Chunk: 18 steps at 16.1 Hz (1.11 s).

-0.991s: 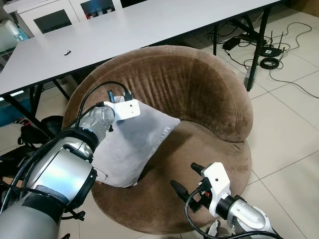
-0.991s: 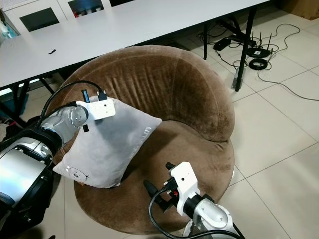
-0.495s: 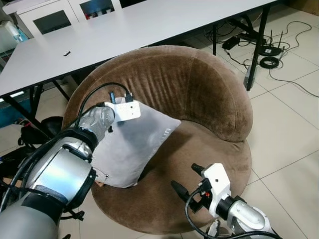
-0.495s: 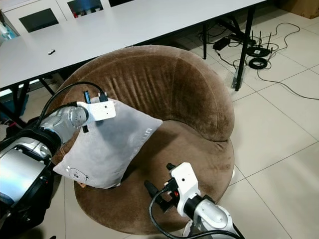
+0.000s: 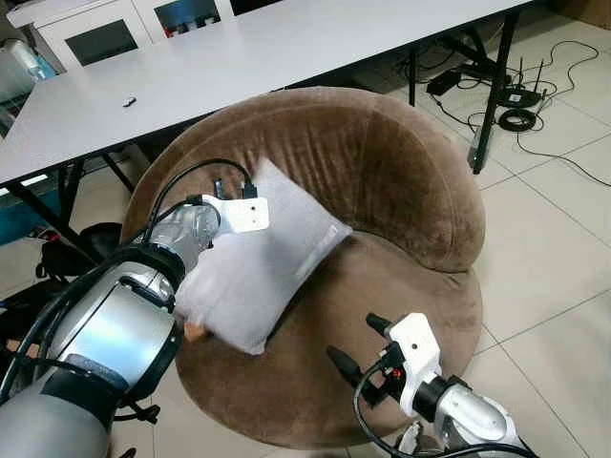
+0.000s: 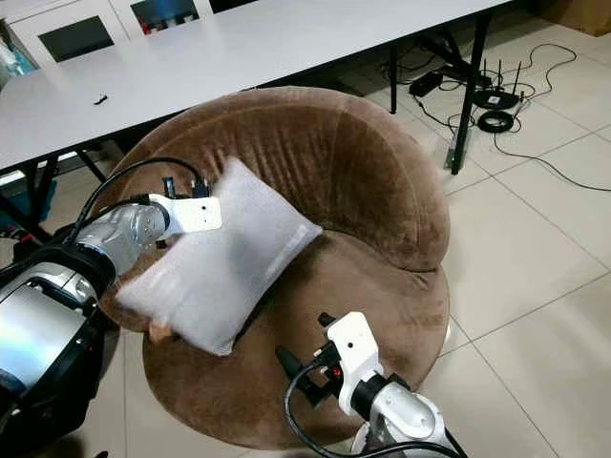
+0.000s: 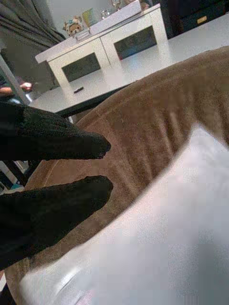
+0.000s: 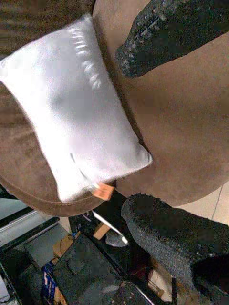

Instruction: Move the pillow to the sofa from floor

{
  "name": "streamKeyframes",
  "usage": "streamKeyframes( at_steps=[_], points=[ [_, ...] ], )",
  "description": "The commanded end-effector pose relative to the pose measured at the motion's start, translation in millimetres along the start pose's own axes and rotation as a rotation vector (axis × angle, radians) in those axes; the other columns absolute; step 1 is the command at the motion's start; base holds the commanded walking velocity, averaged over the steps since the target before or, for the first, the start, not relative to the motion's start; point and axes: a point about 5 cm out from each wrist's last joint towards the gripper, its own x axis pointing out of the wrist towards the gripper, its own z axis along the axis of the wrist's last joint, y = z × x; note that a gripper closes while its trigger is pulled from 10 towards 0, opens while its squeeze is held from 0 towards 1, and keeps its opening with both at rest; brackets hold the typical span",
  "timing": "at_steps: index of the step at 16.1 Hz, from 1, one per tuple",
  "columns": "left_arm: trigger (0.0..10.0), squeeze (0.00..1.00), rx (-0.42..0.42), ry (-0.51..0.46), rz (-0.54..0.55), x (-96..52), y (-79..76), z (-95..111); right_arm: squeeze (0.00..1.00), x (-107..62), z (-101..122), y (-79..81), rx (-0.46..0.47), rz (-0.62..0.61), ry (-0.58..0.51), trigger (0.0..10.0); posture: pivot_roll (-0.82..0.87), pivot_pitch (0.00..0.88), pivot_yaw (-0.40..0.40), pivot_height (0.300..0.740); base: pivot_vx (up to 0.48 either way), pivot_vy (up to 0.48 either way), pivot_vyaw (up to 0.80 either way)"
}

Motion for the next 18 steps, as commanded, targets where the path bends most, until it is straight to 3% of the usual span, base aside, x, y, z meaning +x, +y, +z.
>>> streamKeyframes(
  at_steps=[1, 3, 4, 5, 9, 10, 12, 13, 18],
  points=[
    [10.0, 1.00, -0.012, 0.023, 0.038, -3.4, 14.0, -7.0, 0.00, 4.5, 0.7, 4.3, 0.009, 0.015, -0.007, 10.0, -0.34, 0.041, 0.243, 0.740, 0.000, 0.000, 0.00],
    [10.0, 1.00, -0.026, 0.024, 0.049, -3.6, 16.0, -6.9, 0.00, 5.1, 0.8, 4.4, 0.008, 0.016, -0.008, 10.0, -0.34, 0.041, 0.242, 0.740, 0.000, 0.000, 0.00],
    [10.0, 1.00, -0.123, 0.006, 0.071, -3.8, 20.4, -3.4, 0.00, 6.9, 1.2, 3.8, 0.005, 0.017, -0.010, 10.0, -0.33, 0.036, 0.239, 0.740, 0.000, 0.000, 0.00],
    [10.0, 0.00, -0.177, -0.009, 0.111, -4.5, 26.1, -0.9, 0.00, 9.6, 2.4, 3.0, 0.002, 0.022, -0.014, 10.0, -0.32, 0.023, 0.234, 0.740, 0.000, 0.000, 0.00],
    [10.0, 0.00, -0.701, -0.131, 0.234, -10.4, 53.9, 5.7, 0.00, 29.5, 16.6, -7.6, -0.031, 0.044, -0.052, 10.0, -0.26, 0.000, 0.201, 0.740, 0.000, 0.000, 0.00],
    [10.0, 0.00, -0.749, -0.143, 0.242, -11.1, 56.0, 5.3, 0.00, 31.8, 17.9, -9.1, -0.035, 0.047, -0.055, 10.0, -0.25, 0.000, 0.196, 0.740, 0.000, 0.000, 0.00],
    [10.0, 0.00, -0.939, -0.211, 0.282, -13.9, 63.5, 4.2, 0.00, 46.9, 26.8, -16.7, -0.064, 0.064, -0.069, 10.0, -0.19, 0.000, 0.165, 0.740, 0.000, 0.000, 0.00],
    [10.0, 0.00, -0.999, -0.237, 0.298, -14.7, 64.8, 2.9, 0.00, 53.3, 32.2, -20.2, -0.072, 0.068, -0.079, 10.0, -0.19, 0.000, 0.159, 0.740, 0.000, 0.000, 0.00],
    [10.0, 0.00, -1.118, -0.281, 0.337, -14.6, 55.5, -5.8, 0.00, 75.6, 54.1, -33.9, -0.115, 0.070, -0.121, 10.0, -0.12, 0.000, 0.130, 0.740, 0.000, 0.000, 0.00]
  ],
)
